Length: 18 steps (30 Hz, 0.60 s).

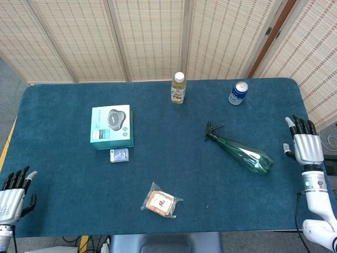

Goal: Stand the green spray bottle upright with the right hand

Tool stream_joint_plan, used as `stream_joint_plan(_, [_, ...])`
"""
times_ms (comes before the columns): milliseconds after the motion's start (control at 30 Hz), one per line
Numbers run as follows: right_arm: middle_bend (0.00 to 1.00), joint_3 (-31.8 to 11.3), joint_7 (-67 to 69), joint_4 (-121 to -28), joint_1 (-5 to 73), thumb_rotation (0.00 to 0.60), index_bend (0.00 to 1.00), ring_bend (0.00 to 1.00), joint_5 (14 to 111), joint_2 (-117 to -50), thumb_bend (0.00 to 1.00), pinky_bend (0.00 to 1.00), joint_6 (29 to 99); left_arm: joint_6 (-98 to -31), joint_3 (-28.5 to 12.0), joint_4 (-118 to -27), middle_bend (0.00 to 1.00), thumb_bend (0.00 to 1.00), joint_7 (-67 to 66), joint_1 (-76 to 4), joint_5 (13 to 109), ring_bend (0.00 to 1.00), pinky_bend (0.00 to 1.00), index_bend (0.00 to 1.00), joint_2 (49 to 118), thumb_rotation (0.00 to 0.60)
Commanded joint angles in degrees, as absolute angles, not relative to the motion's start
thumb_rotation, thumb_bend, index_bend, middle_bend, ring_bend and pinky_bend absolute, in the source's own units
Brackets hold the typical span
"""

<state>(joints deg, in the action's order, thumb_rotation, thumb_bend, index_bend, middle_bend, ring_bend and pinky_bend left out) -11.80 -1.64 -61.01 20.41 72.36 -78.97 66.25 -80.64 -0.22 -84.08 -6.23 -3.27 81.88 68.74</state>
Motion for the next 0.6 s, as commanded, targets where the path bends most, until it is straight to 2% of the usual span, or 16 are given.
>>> stream_joint_plan(33, [0.0,-13.1,-4.8,-72.9,20.2,0.6,0.0,0.0,72.5,-74.5,0.34,0.03,69.2,-80.9,-0.3,-84.2,0.0,0.53,-6.3,-3.3,82.1,0.0,0.0,0.11,68.4,0.6])
stream_joint_plan(233, [0.0,-11.9,-24.2,-89.0,19.2,0.6,0.0,0.0,73.3,-70.4,0.33,0.03,75.3,-80.1,-0.3,-83.5,0.0,0.53,-5.3,-3.4,81.6,0.0,0.0,0.11,67.9,0.6])
stream_joint_plan(367, [0.0,-11.8,-35.5,-97.3,19.2,0.6,0.0,0.0,71.0,-70.2,0.33,0.03,77.9,-80.7,-0.1,-82.5,0.0,0.53,-3.6,-3.4,82.9,0.0,0.0,0.11,67.7,0.6])
stream_joint_plan(600, [0.04,-11.6,-47.3,-100.3,21.3,0.6,0.0,0.0,66.2,-76.2,0.33,0.03,78.9,-80.8,0.8,-78.7,0.0,0.53,0.4,-3.3,84.6,0.0,0.0,0.11,68.0,0.6])
